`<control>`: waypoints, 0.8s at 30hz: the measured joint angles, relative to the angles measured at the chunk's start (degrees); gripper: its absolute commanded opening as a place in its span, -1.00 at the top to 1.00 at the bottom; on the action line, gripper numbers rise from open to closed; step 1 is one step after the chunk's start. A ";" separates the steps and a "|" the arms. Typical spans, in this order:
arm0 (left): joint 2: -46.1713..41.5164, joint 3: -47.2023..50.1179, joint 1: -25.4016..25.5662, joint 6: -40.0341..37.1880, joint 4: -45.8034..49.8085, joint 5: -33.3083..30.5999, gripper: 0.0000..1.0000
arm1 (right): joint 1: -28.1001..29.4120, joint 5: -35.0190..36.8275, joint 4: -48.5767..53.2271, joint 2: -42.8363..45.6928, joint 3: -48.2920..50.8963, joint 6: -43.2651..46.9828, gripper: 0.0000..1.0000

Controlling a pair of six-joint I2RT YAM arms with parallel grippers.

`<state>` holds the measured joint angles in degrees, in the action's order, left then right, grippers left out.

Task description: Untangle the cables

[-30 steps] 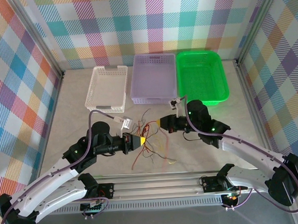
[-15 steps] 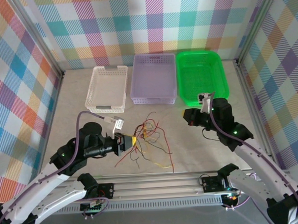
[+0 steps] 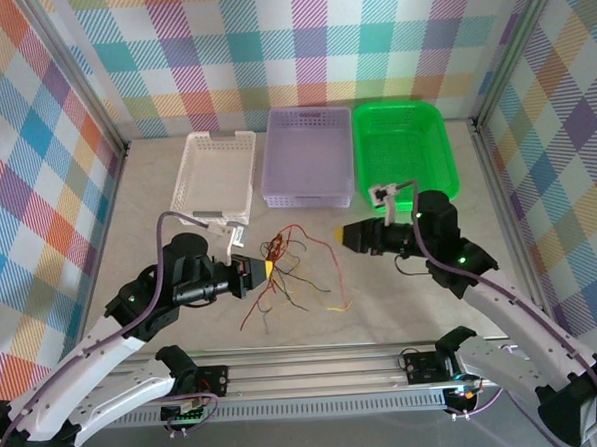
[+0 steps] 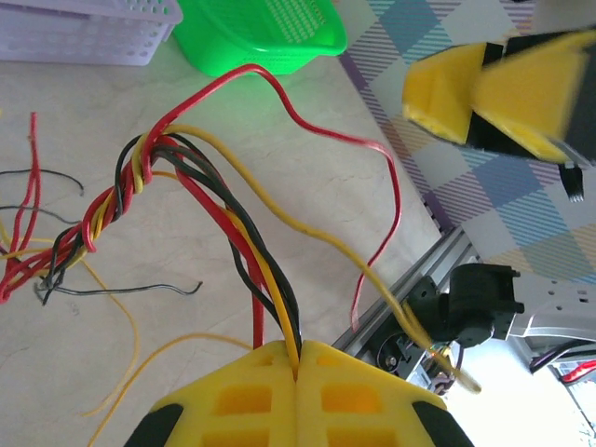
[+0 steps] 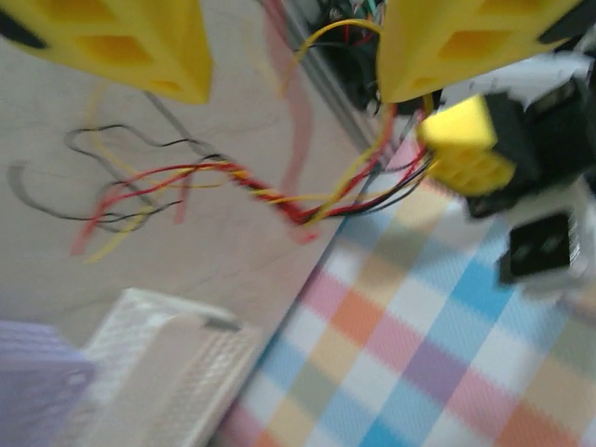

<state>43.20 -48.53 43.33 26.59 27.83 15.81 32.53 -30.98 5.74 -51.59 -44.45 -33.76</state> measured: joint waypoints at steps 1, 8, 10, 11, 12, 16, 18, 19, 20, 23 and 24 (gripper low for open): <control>0.83 0.00 0.00 0.20 -0.90 0.33 1.00 | 1.88 -0.24 -0.66 -0.74 -0.22 0.33 -0.15; 5.25 -0.02 -0.04 0.59 -4.02 1.73 1.00 | 6.67 0.39 -2.34 -10.29 -3.89 1.97 -0.18; 6.12 -0.04 -0.04 0.59 -4.26 1.99 1.00 | 8.09 1.27 -2.21 -12.11 -4.68 2.89 -0.17; 6.45 -0.04 -0.04 0.59 -4.28 2.21 1.00 | 8.76 1.62 -2.01 -12.90 -5.20 3.26 -0.16; 6.71 -0.04 -0.04 0.59 -4.28 2.40 1.00 | 9.49 2.01 -1.62 -13.99 -6.05 3.65 -0.15; 7.08 -0.13 -0.04 0.55 -4.24 2.78 1.00 | 10.84 2.91 -0.59 -18.23 -9.29 4.96 -0.13; 7.06 -0.39 -0.04 0.33 -4.17 2.75 1.00 | 10.84 3.37 -0.17 -19.10 -9.53 5.42 -0.15; 7.04 -0.52 -0.04 0.13 -4.15 2.75 1.00 | 10.84 3.61 0.39 -19.26 -9.53 5.73 -0.16; 6.99 -0.74 -0.04 -0.09 -4.02 2.73 1.00 | 10.84 3.85 0.81 -19.32 -9.53 5.97 -0.17; 6.62 -1.09 -0.04 -0.57 -3.96 2.62 1.00 | 10.84 4.63 1.92 -19.47 -9.53 6.47 -0.17; 6.45 -1.16 -0.04 -0.70 -3.96 2.60 1.00 | 10.84 4.63 2.23 -19.65 -9.53 6.64 -0.15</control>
<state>49.65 -49.69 43.29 25.89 23.88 18.41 43.38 -26.35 7.97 -71.24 -53.98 -27.11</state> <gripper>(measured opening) 0.048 0.582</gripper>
